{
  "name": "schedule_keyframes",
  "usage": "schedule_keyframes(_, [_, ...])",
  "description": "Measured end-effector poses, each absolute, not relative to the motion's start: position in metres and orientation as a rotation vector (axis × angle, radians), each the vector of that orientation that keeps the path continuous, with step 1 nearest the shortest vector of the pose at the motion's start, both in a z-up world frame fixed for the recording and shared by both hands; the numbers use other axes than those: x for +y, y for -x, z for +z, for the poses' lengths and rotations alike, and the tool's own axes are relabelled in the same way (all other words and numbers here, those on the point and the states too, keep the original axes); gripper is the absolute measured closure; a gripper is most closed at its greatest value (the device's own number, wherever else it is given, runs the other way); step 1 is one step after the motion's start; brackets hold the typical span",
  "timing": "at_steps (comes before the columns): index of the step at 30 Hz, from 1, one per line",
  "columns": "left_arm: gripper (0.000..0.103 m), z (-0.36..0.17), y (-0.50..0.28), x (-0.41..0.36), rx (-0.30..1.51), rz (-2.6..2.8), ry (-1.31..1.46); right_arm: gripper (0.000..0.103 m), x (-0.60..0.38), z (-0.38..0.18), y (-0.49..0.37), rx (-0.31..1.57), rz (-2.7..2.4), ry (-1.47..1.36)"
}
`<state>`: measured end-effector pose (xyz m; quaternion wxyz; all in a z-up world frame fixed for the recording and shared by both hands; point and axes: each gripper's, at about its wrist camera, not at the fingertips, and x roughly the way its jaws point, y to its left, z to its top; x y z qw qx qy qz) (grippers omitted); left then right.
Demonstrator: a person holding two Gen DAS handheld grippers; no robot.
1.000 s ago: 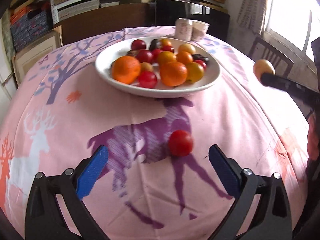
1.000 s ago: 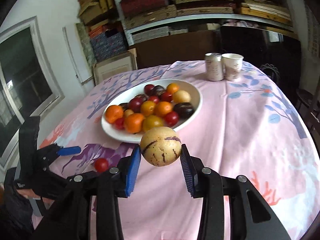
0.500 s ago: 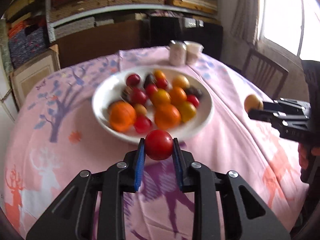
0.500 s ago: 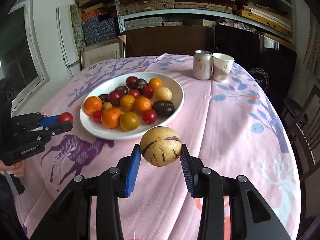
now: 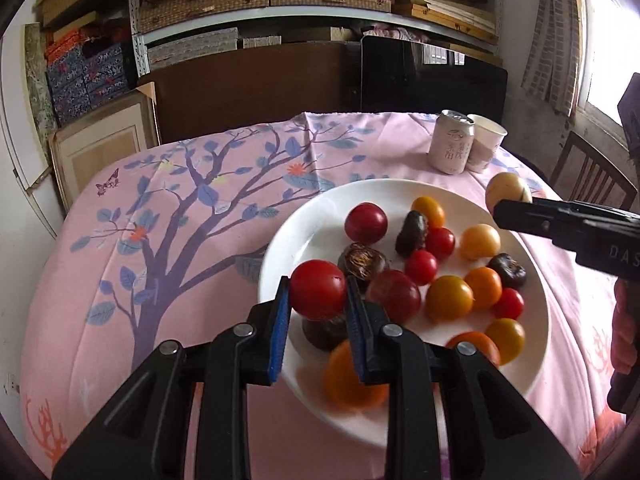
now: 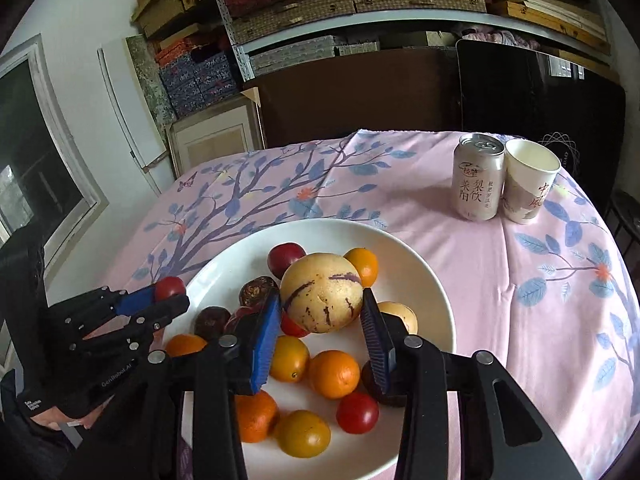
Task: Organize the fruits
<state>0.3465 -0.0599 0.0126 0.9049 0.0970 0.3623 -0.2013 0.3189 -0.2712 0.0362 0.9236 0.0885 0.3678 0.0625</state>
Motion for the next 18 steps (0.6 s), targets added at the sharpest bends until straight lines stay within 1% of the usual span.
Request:
schedule_keyframes(2, [0.077, 0.010, -0.354, -0.061, 0.751, -0.417, -0.201, 0.061, -0.272, 0.031, -0.326, 0.766, 0.137, -0.182])
schedule_keyframes(3, [0.075, 0.009, -0.357, -0.061, 0.751, -0.416, -0.195, 0.046, -0.272, 0.028, -0.328, 0.779, 0.143, -0.188])
schedule_keyframes(4, [0.056, 0.008, -0.360, -0.060, 0.748, -0.404, -0.174, 0.029, -0.272, 0.025, -0.329, 0.788, 0.114, -0.162])
schedule_keyframes(5, [0.032, 0.007, -0.361, -0.058, 0.744, -0.393, -0.151, 0.006, -0.271, 0.025, -0.328, 0.775, 0.047, -0.121])
schedule_keyframes(6, [0.006, 0.006, -0.361, -0.055, 0.739, -0.383, -0.127, 0.004, -0.269, 0.027, -0.323, 0.740, 0.000, -0.090])
schedule_keyframes(8, [0.005, 0.007, -0.355, -0.050, 0.711, -0.367, -0.098, 0.004, -0.268, 0.032, -0.315, 0.699, -0.009, -0.049])
schedule_keyframes(12, [0.005, 0.013, -0.335, -0.050, 0.686, -0.313, -0.168, 0.004, -0.274, 0.044, -0.295, 0.707, -0.030, -0.081])
schedule_keyframes(15, [0.004, 0.024, -0.305, -0.045, 0.645, -0.295, -0.179, 0.004, -0.278, 0.052, -0.265, 0.697, -0.048, -0.112])
schedule_keyframes(18, [0.004, 0.035, -0.267, -0.039, 0.619, -0.307, -0.181, 0.004, -0.279, 0.055, -0.226, 0.639, -0.108, -0.121])
